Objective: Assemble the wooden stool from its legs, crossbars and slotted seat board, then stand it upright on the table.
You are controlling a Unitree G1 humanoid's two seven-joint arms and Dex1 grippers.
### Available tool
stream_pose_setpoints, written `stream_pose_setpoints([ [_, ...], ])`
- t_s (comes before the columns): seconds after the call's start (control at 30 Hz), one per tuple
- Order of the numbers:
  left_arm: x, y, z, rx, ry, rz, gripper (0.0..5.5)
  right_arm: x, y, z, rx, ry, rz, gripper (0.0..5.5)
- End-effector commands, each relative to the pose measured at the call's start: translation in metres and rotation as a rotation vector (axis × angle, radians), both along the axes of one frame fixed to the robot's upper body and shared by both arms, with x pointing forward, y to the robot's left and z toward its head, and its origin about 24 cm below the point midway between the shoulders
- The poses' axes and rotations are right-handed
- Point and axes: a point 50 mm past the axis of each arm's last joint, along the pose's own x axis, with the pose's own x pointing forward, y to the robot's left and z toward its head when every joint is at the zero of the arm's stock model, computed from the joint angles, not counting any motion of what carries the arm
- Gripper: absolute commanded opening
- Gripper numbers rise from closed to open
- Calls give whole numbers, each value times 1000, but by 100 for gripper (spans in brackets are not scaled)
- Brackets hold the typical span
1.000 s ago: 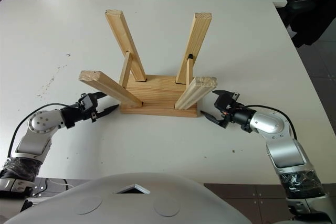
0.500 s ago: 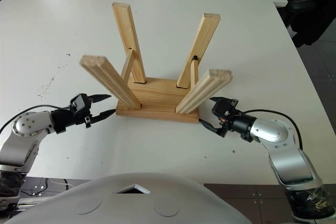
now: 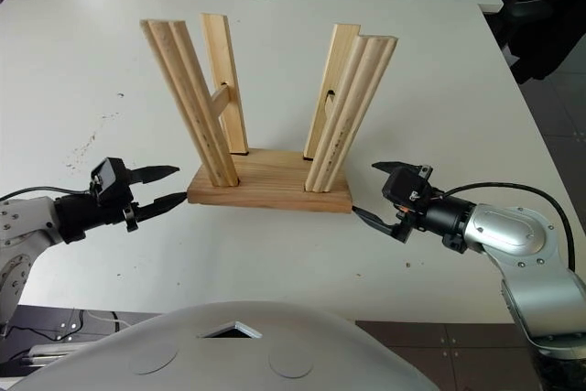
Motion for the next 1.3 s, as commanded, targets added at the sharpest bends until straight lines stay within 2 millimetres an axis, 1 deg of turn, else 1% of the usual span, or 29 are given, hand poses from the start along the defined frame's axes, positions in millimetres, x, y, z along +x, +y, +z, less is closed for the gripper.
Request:
stream_pose_setpoints([
  [0.03, -8, -24, 14, -107, -4, -156, 271, -2, 24, 13, 132, -12, 159, 439],
  [0.17, -11, -22, 12, -84, 14, -167, 271, 1, 23, 13, 114, -7, 182, 439],
  [0.33, -9, -21, 24, -104, 21, -185, 271, 3, 23, 18, 116, -6, 212, 439],
  [0.5, -6, -15, 32, -83, 41, -213, 271, 3, 21, 27, 119, 20, 256, 439],
  [0.67, -11, -15, 37, -82, 76, -269, 271, 5, 17, 32, 117, 40, 273, 439],
  [0.83, -15, -13, 43, -77, 104, -318, 271, 3, 17, 35, 125, 49, 278, 439],
  [1.03, -8, -7, 53, -78, 114, -348, 271, 2, 20, 40, 146, 67, 295, 439],
  [1.17, -2, -4, 57, -80, 118, -350, 271, 4, 22, 45, 167, 71, 297, 439],
  [1.3, -1, -2, 58, -84, 143, -354, 271, 6, 24, 54, 213, 83, 295, 439],
])
